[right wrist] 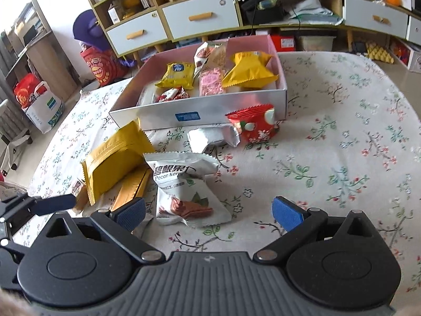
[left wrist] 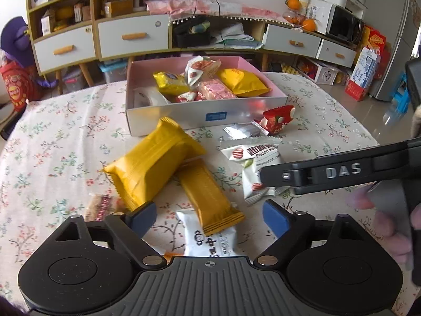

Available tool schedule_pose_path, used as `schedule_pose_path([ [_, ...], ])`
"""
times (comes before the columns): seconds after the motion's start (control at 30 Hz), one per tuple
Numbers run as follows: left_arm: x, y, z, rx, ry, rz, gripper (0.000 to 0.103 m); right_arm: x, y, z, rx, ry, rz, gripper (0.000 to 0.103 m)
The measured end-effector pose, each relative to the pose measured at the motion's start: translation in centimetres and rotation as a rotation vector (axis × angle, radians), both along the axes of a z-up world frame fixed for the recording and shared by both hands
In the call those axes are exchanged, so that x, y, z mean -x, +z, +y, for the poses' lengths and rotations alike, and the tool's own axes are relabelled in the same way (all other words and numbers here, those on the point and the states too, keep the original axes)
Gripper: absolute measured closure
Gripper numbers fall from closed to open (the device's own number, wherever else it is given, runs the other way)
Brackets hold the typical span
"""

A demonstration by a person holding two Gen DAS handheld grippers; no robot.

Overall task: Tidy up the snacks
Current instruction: 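Move both tools back over the remaining snacks, then grasp the long yellow bar with the left tool while the right tool grasps the pecan packet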

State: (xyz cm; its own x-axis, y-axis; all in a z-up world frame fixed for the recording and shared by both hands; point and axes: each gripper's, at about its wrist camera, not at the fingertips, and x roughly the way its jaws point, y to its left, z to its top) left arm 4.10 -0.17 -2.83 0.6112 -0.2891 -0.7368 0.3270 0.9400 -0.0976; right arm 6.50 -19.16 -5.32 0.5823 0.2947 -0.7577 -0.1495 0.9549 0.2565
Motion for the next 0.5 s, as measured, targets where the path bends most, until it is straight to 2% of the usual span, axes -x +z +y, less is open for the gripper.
schedule_pose_path([
  [0.13,-0.4,-0.3,-0.4,0.009,0.001,0.014,0.026,-0.6,-0.5,0.4,-0.027,-0.012,0.022,0.007],
  [0.23,-0.6,-0.4,-0.6,0.015,0.000,0.023,0.033,-1.1,-1.0,1.0,-0.041,-0.013,0.049,0.016],
  [0.33,-0.9,-0.6,-0.8,0.018,-0.002,0.030,0.037,-1.4,-1.0,1.5,-0.020,-0.007,0.030,0.023],
  [0.43,-1.1,-0.7,-1.0,0.014,-0.003,0.034,0.039,-1.5,-0.9,1.4,-0.013,0.004,0.015,0.038],
  [0.47,-1.2,-0.8,-1.1,0.014,-0.001,0.035,0.040,-1.6,-0.8,1.3,-0.020,0.012,0.015,0.052],
  [0.5,-1.3,-0.8,-1.1,0.014,0.002,0.036,0.042,-1.6,-0.6,1.2,-0.026,0.016,0.016,0.059],
])
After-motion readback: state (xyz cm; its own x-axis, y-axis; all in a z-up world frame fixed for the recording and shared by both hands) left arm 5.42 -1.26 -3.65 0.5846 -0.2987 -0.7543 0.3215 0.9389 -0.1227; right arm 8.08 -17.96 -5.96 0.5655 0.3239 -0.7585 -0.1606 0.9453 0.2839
